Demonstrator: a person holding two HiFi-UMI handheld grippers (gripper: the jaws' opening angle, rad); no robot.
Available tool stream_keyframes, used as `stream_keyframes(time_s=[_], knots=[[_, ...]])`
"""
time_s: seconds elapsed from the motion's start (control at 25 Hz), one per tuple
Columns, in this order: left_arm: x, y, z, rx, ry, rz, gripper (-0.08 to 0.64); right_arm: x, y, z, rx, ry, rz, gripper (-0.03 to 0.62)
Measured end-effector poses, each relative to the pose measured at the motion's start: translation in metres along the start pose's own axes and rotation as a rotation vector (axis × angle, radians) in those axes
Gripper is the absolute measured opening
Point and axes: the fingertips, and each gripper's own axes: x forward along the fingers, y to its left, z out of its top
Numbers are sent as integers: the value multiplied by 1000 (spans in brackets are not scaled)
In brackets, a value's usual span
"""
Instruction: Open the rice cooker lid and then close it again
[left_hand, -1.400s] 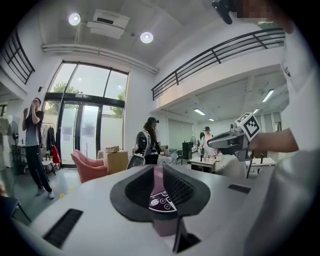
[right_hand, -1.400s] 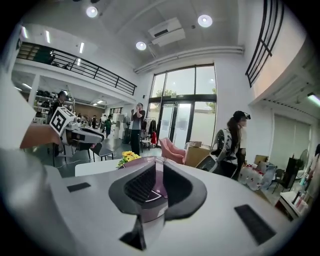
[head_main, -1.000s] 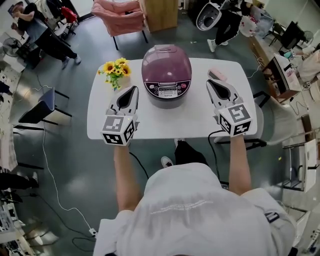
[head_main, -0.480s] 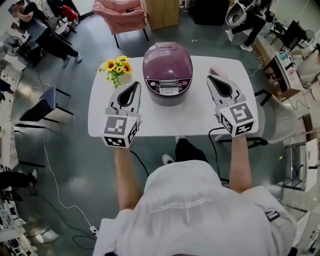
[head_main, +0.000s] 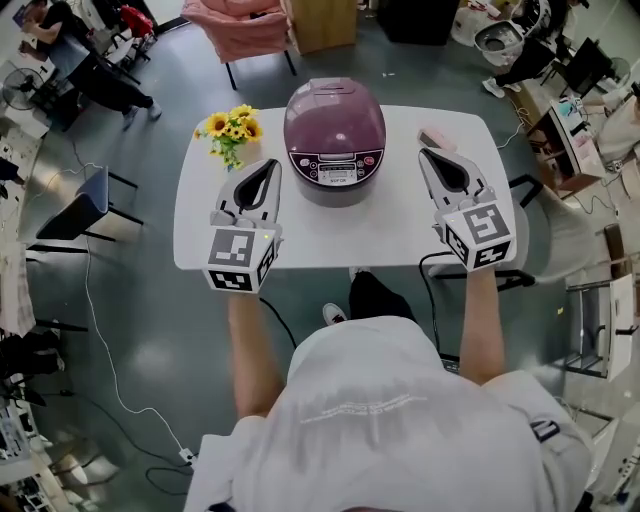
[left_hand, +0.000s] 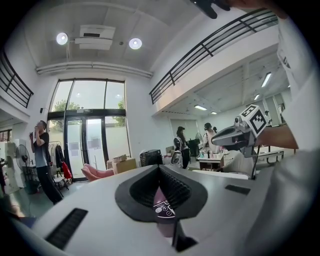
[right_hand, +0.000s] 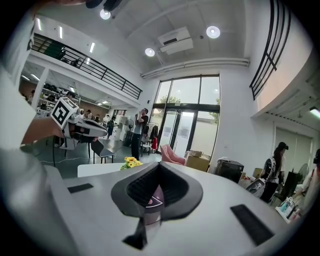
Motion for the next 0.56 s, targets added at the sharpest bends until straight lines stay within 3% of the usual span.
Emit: stream_keyframes(time_s=[0.56], knots=[[7,5,-8,-15,19,-12,15,11,-1,-7,11,15,18,26]])
